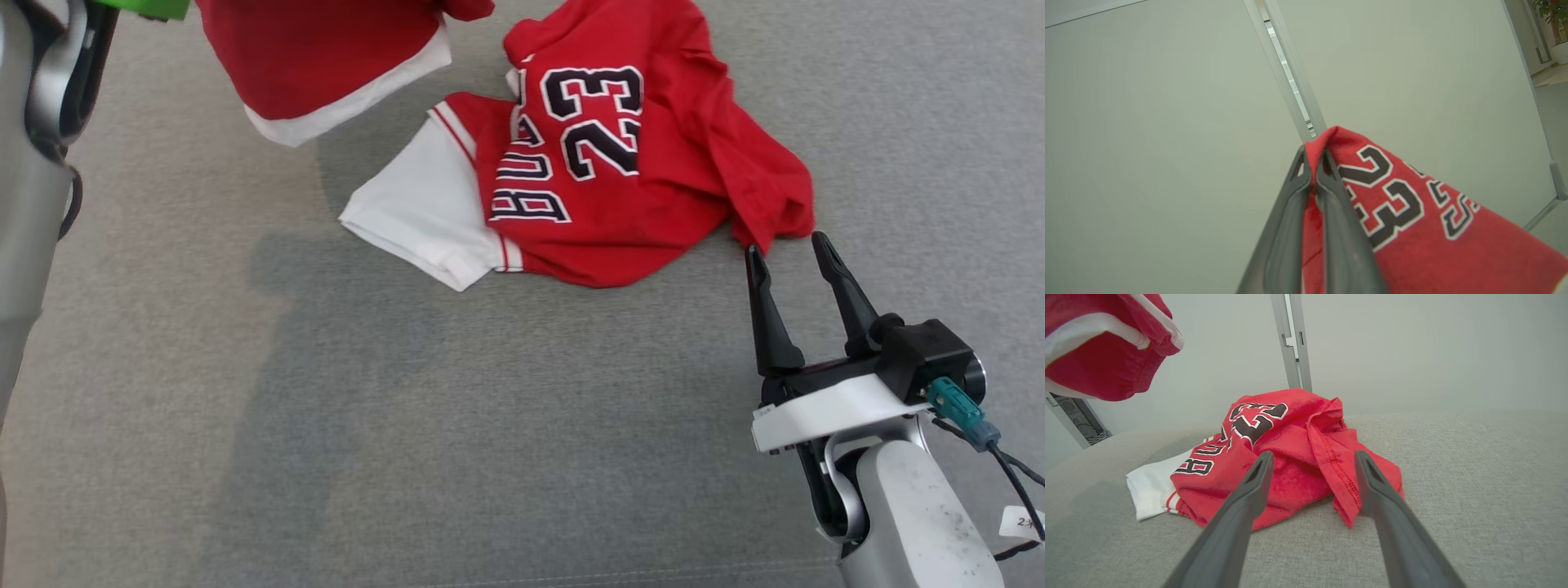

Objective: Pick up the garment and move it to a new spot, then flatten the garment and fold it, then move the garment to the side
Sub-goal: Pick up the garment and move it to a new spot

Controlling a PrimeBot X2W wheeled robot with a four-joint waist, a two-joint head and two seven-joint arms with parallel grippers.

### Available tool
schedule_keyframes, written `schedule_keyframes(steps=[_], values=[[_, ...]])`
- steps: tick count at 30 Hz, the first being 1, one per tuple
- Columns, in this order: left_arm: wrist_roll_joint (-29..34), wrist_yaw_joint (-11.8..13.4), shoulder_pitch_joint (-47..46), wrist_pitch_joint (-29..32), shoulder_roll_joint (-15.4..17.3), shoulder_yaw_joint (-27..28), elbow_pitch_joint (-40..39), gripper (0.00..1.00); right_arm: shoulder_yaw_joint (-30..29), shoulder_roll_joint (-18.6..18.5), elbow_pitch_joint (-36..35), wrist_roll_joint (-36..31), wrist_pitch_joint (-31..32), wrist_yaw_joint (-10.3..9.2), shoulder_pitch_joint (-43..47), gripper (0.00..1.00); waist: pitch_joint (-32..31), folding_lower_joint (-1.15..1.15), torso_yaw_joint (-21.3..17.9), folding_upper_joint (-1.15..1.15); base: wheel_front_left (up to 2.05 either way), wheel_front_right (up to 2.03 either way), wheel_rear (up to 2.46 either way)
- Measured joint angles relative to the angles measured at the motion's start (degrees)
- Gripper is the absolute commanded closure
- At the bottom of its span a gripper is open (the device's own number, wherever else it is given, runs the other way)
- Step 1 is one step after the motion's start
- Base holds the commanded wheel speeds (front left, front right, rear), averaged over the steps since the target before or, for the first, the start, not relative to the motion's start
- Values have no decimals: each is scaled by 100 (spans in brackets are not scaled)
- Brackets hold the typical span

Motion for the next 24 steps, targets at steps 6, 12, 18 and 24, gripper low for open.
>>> schedule_keyframes(steps=[6,12,18,24], values=[[-85,79,584,-7,175,283,-70,100,33,-125,13,-42,1,0,68,0,-70,0,674,0,0,0,0],[-112,130,1139,-13,349,578,-132,100,115,-194,11,-57,0,0,96,0,-140,0,1347,0,0,0,0],[-126,154,1550,-14,466,895,-156,100,180,-278,9,-68,1,0,93,0,-158,-1,1904,0,0,0,0],[-111,154,1723,-14,603,1228,-140,100,290,-331,-54,-86,1,0,53,0,-88,0,2185,0,0,0,0]])
